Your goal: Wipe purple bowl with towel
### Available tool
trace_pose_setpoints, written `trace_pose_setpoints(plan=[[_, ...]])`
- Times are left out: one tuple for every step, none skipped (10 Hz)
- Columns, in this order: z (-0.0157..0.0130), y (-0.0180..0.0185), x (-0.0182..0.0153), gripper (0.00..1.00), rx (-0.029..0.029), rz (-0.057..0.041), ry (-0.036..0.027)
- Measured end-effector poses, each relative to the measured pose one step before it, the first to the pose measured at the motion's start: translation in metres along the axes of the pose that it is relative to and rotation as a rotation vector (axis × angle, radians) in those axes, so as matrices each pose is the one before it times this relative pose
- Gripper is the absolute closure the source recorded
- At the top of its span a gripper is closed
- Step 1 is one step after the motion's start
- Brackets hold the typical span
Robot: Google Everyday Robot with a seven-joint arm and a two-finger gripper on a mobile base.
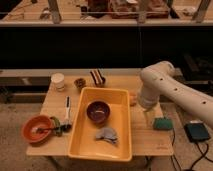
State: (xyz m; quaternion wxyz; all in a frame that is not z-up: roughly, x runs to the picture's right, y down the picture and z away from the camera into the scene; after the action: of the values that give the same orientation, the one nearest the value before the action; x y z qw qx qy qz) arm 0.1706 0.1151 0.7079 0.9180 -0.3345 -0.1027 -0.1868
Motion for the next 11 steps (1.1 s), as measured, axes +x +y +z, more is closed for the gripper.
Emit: trace_pose_setpoints(plan=[[-0.00025, -0.00011, -0.00995, 0.20, -0.01209, -0.02640, -0.00855], [0.00586, -0.00192, -0.00249, 0.20, -0.02342, -0.00132, -0.01484], [0.00791, -0.00223, -0.00031, 0.20, -0.01644, -0.00005, -0.00907], [0.01134, -0.00139, -0.00252, 0.20, -0.01680, -0.00476, -0.00599], [0.02149, -0.00147, -0.00538, 0.20, -0.01827, -0.00660, -0.00429], [0.01306, -0.00325, -0.00467, 0.20, 0.00254, -0.00875, -0.00045], [0.01191, 0.00146, -0.00413, 0.20, -0.00523, -0.00677, 0.00299], [0.00789, 0.00254, -0.00878, 0.20, -0.00038, -0.00820, 0.00917], [0.00116, 0.00374, -0.01051, 0.20, 0.00253, -0.00957, 0.01584], [-0.00355, 0.00626, -0.00847, 0.20, 0.00556, -0.00552, 0.01832], [-0.00682, 0.00596, -0.00713, 0.20, 0.00547, -0.00757, 0.01534]])
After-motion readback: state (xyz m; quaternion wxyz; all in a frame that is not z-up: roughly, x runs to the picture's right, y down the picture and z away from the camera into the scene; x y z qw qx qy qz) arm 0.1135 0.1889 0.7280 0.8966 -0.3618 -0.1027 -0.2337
